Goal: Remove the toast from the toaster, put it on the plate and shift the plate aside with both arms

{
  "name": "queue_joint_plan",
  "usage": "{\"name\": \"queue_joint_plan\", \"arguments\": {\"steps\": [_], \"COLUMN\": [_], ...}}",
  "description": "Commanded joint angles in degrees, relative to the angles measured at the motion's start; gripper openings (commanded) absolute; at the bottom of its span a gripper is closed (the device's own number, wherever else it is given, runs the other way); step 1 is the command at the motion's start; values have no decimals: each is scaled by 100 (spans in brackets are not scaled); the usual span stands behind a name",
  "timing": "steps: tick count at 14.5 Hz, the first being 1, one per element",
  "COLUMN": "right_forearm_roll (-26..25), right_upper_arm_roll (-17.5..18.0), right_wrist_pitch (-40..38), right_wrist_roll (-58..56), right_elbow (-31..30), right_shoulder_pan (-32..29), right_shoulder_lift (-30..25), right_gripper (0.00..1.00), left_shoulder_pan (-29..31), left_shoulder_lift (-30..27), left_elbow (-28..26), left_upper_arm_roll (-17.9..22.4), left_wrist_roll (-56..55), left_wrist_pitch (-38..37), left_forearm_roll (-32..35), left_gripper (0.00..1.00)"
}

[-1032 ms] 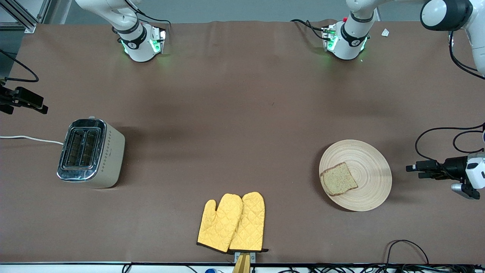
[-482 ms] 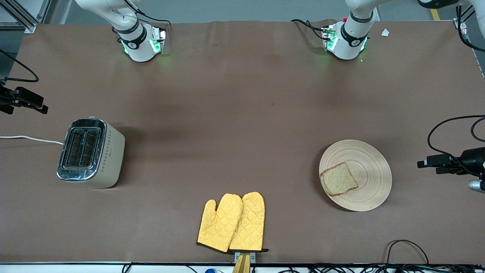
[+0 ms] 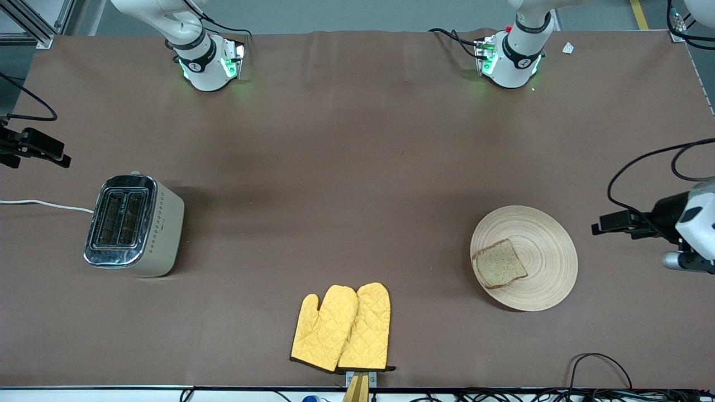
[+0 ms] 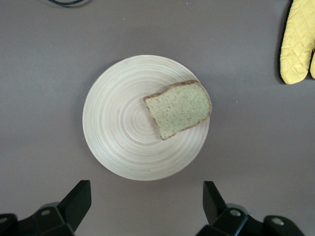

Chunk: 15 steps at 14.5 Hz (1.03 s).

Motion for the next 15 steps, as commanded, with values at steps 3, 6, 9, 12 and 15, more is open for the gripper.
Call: {"name": "queue_joint_plan", "arguments": {"steps": [3,6,9,12,15], "right_forearm_roll": [-51,-51,-51,-51,-51], "right_upper_arm_roll": [95,95,95,87,78], "right_wrist_pitch": [-13,-21,-21,-39,-39], "right_wrist_roll": [14,14,14,14,-13], "right_elbow": [-101,-101,-101,-110,-110], "right_shoulder_pan": [-86,-95,-95,-112,-121], "right_shoulder_lift": [-118,-118,-118,-118,-118], "right_gripper": [100,100,100,100,100], "left_shoulder_pan": [-559,-753,-744,-736,-674], "left_shoulder_lift": [-1295,-1964,-2387,-2537,-2651], "left_elbow": [-803,-1216,-1340,-1340,-1384], "left_upper_arm_roll": [177,424,433,433,389], "left_wrist_roll": [-539,-521,-512,-547,-600], "left_wrist_pitch": [-160,-529,-888,-1250,-1435], "left_forearm_roll": [783,916,916,925,978], "left_gripper": [100,100,100,100,100]}}
